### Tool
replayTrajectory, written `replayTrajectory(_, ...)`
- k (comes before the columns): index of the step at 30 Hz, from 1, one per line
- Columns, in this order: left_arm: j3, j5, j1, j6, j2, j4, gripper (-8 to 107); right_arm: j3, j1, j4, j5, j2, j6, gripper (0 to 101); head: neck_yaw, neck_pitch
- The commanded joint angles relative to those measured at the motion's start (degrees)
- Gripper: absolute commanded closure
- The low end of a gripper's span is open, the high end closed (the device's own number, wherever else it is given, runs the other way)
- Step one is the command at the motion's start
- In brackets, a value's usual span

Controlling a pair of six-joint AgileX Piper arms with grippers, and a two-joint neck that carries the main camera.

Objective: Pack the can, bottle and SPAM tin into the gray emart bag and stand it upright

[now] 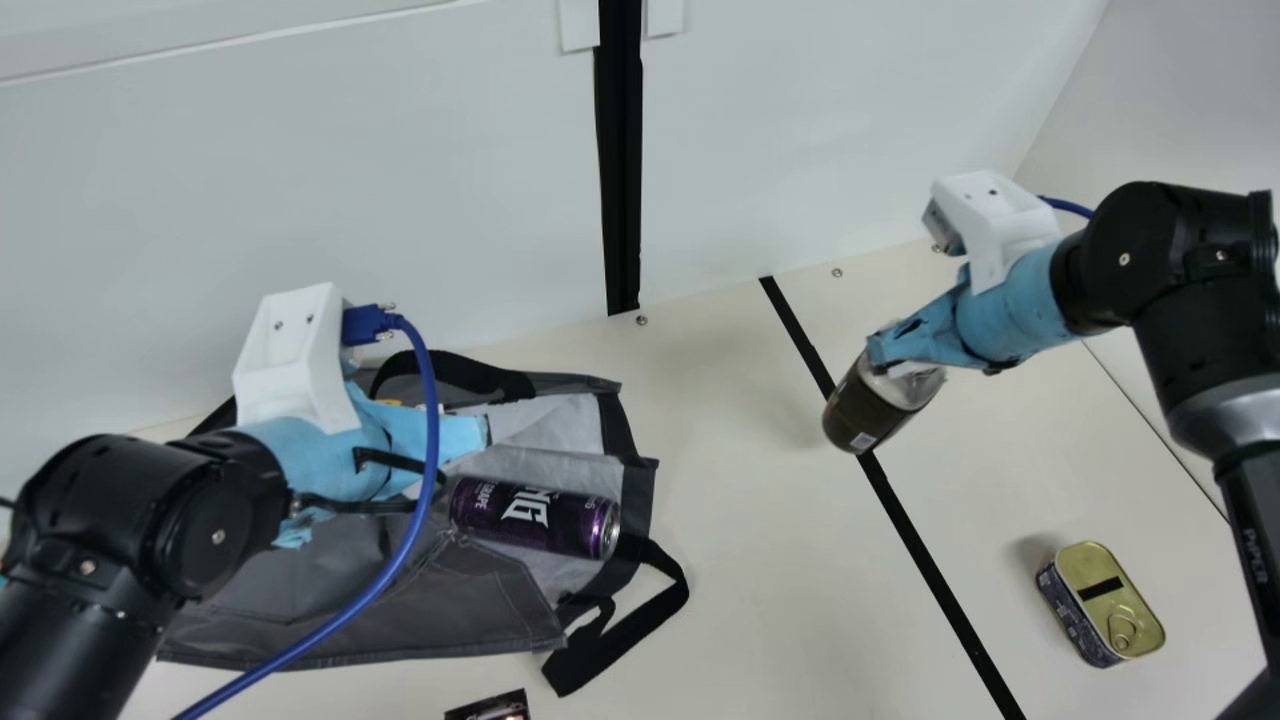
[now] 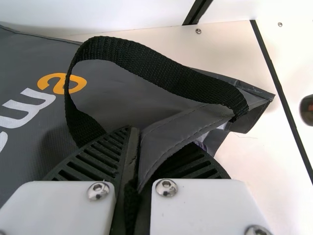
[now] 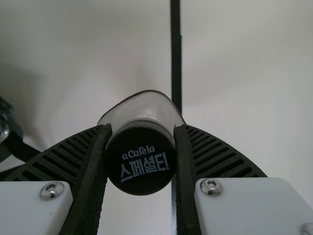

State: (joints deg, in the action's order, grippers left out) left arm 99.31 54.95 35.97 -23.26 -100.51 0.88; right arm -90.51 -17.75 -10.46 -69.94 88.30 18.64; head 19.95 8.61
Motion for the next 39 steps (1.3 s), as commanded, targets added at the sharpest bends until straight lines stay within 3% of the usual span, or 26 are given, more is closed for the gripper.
replayTrajectory(1,0.0,0.0,0.0,0.0,0.0,0.0,107,0.7,0.9,-0.6,0.0,-0.3,0.5,101,0.0,1.4)
replayTrajectory(26,0.0,0.0,0.0,0.0,0.0,0.0,107,9.0,11.7,-6.7,0.0,-5.1,6.2,101,0.0,1.4)
replayTrajectory(39,0.0,0.0,0.0,0.0,0.0,0.0,107,12.5,16.5,-7.7,0.0,-7.0,12.6,101,0.0,1.4)
